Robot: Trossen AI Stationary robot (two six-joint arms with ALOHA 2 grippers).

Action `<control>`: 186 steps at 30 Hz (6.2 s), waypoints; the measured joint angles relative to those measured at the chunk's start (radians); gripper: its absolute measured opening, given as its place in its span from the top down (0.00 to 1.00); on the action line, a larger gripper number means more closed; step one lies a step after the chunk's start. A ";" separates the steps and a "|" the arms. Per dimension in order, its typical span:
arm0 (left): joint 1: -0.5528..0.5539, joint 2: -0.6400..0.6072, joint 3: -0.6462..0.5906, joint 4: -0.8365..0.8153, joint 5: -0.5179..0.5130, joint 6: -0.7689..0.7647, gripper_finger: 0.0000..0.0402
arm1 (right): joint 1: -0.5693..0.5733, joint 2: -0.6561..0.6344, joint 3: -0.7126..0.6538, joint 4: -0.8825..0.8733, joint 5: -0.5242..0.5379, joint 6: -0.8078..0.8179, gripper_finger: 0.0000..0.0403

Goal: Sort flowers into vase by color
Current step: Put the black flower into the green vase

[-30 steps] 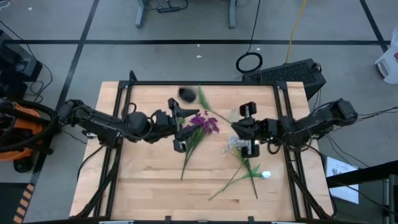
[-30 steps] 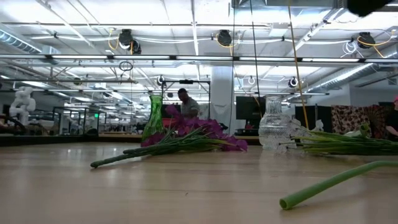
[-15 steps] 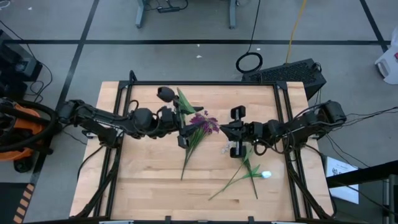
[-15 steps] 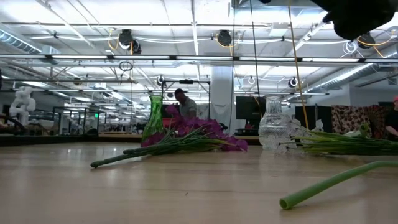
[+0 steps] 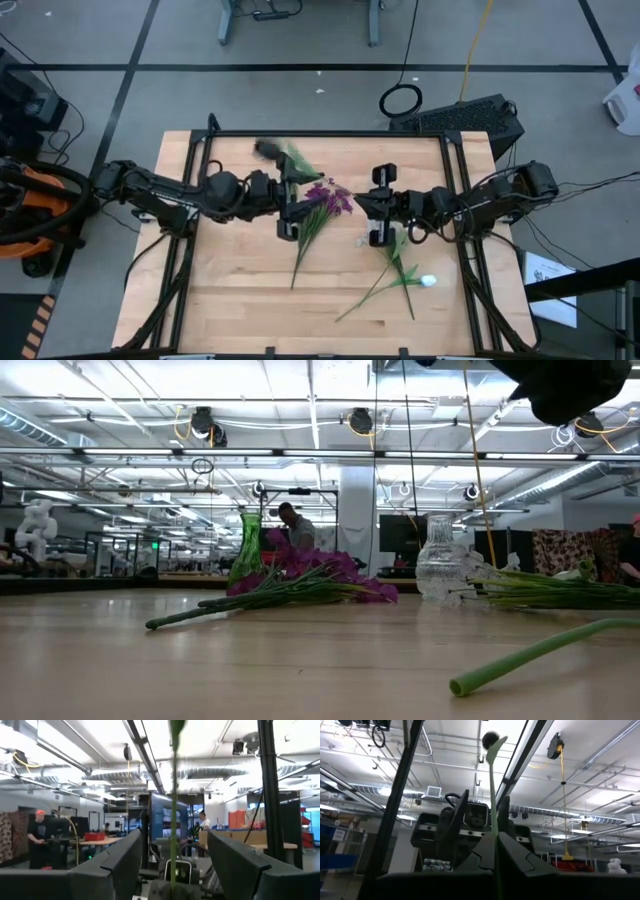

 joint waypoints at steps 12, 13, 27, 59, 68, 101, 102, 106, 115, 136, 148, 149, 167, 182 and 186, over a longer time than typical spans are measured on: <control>0.071 0.000 0.009 0.033 0.080 -0.001 0.43 | -0.043 0.000 0.000 -0.034 -0.002 0.000 1.00; 0.072 0.000 0.009 0.032 0.092 -0.001 0.43 | -0.044 0.000 0.000 -0.037 -0.001 -0.001 1.00; 0.074 0.000 0.010 0.035 0.120 0.005 0.43 | -0.044 0.000 0.000 -0.068 0.006 -0.010 1.00; 0.074 0.000 0.010 0.036 0.142 0.005 0.86 | -0.043 0.000 0.000 -0.068 0.057 -0.026 1.00; 0.075 0.001 0.010 0.055 0.141 0.005 0.90 | -0.043 0.000 0.000 -0.067 0.057 -0.026 1.00; 0.077 -0.009 0.010 0.044 0.134 0.033 0.98 | -0.043 0.000 0.001 -0.072 0.056 -0.019 0.95; 0.080 -0.012 0.010 0.037 0.134 0.032 0.98 | -0.043 0.000 0.001 -0.077 0.058 -0.018 0.93; 0.097 -0.059 0.011 -0.040 0.134 0.032 0.98 | -0.043 -0.001 0.001 -0.101 0.111 0.010 0.79; 0.157 -0.206 0.010 -0.341 0.100 0.029 0.98 | -0.041 -0.066 0.001 -0.393 0.273 0.033 0.57; 0.302 -0.515 -0.268 -0.527 -0.093 -0.045 0.97 | -0.041 -0.142 0.000 -0.877 0.259 0.190 0.53; 0.391 -0.528 -0.500 -0.312 -0.062 -0.107 0.97 | -0.045 -0.142 0.000 -0.890 0.261 0.175 0.53; 0.392 -0.530 -0.511 -0.297 -0.049 -0.108 0.97 | -0.045 -0.142 0.000 -0.897 0.261 0.184 0.53; 0.387 -0.521 -0.550 -0.249 0.005 -0.209 0.97 | -0.020 -0.111 0.000 -0.947 0.260 0.266 0.53; 0.389 -0.652 -0.549 -0.483 -0.135 -0.228 0.97 | -0.014 -0.005 0.000 -0.861 0.264 0.358 0.53; 0.390 -0.666 -0.549 -0.533 -0.151 -0.196 0.97 | -0.022 0.018 0.000 -0.779 0.264 0.350 0.53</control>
